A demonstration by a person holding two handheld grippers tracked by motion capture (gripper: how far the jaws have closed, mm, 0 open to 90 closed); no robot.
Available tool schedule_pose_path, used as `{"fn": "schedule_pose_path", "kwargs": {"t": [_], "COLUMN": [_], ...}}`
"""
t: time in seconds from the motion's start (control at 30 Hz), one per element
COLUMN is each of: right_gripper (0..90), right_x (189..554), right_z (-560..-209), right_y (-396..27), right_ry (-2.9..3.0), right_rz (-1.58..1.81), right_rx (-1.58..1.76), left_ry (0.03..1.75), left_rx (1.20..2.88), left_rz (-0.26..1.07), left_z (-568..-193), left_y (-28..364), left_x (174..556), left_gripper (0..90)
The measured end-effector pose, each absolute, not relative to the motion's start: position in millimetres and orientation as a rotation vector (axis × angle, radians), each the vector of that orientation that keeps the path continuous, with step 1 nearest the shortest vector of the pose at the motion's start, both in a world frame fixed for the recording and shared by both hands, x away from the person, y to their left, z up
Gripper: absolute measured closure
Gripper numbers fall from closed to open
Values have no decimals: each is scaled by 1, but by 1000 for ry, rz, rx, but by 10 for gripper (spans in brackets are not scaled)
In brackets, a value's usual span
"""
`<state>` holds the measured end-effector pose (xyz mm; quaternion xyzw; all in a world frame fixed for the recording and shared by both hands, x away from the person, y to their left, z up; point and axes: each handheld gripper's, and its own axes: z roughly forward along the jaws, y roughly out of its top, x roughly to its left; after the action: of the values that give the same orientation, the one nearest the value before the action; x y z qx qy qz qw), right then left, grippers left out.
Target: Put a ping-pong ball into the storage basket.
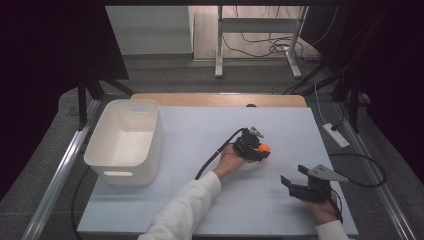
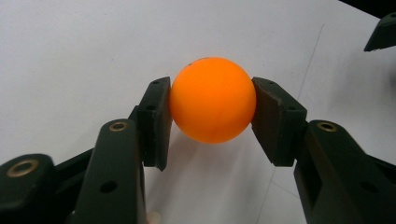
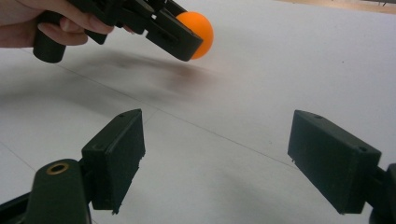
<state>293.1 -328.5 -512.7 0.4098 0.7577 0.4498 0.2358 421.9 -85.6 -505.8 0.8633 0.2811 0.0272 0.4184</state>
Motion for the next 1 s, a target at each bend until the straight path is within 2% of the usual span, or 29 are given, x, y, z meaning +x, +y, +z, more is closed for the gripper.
{"fn": "schedule_pose_path", "kwargs": {"t": [1.0], "right_gripper": [188], "right_x": [293], "right_z": [-513], "right_y": [-327], "right_ry": [2082], "right_rz": [1220], "right_rx": [1113], "left_ry": [718], "left_rx": [2087], "left_rz": [98], "left_z": [-486], "left_y": [-41], "left_x": [399], "left_gripper": [507]}}
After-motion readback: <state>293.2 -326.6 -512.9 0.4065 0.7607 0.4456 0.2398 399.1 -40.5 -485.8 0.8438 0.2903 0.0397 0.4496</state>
